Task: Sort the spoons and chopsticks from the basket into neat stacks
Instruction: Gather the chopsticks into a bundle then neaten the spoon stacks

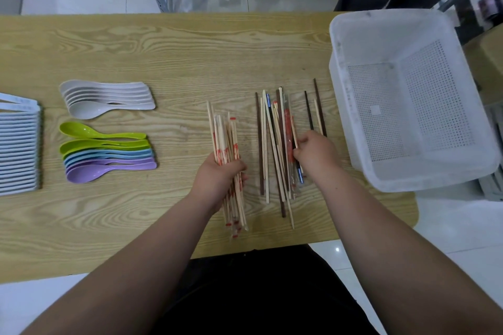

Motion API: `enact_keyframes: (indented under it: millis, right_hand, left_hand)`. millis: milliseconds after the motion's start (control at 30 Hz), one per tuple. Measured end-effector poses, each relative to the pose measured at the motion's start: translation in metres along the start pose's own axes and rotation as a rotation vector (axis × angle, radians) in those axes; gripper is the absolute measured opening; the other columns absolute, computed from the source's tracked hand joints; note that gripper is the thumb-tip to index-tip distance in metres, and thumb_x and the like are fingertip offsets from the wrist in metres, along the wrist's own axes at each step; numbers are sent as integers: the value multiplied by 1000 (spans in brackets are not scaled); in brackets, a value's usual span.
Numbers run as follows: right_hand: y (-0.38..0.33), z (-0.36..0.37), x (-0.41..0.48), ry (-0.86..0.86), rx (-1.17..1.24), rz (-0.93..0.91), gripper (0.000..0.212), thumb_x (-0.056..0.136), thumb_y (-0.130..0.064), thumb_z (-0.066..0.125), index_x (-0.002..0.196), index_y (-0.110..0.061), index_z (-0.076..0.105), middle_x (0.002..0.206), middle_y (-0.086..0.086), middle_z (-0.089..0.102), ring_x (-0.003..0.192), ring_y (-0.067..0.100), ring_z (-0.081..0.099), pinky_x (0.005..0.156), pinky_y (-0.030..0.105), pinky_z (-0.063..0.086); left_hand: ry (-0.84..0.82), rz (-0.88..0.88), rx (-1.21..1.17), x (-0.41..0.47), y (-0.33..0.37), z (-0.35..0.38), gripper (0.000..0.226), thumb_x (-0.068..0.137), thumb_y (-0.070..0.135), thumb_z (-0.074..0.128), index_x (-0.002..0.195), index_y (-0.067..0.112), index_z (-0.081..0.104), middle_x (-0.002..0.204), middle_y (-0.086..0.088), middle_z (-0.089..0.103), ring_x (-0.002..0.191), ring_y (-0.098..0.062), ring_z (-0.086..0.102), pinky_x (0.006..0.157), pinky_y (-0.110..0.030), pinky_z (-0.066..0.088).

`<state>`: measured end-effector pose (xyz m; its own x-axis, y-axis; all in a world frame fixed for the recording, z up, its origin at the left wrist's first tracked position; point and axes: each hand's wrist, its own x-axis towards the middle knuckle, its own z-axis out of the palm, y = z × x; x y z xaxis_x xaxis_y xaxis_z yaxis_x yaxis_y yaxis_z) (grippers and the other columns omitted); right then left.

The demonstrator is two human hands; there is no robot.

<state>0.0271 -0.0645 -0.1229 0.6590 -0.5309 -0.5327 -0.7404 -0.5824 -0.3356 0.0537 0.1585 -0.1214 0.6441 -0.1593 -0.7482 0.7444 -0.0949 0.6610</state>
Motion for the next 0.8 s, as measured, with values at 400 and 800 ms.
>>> enact_keyframes:
  millis: [400, 800]
  right_hand:
    - [23, -5, -4, 258, -111, -75, 18, 92, -21, 58, 103, -8, 53, 99, 10, 59, 83, 29, 59, 64, 35, 48]
    - [32, 2, 16, 189, -374, -10, 30, 93, -6, 57, 123, -4, 50, 112, 18, 58, 95, 33, 60, 68, 34, 41]
  left_hand:
    - [-3, 11, -18, 3, -2, 4, 18, 80, 6, 73, 95, 10, 63, 78, -11, 68, 66, -25, 68, 64, -36, 55]
    - [-25, 25, -53, -4, -5, 2, 14, 84, 1, 69, 95, 7, 63, 77, -13, 64, 61, -21, 66, 58, -31, 55]
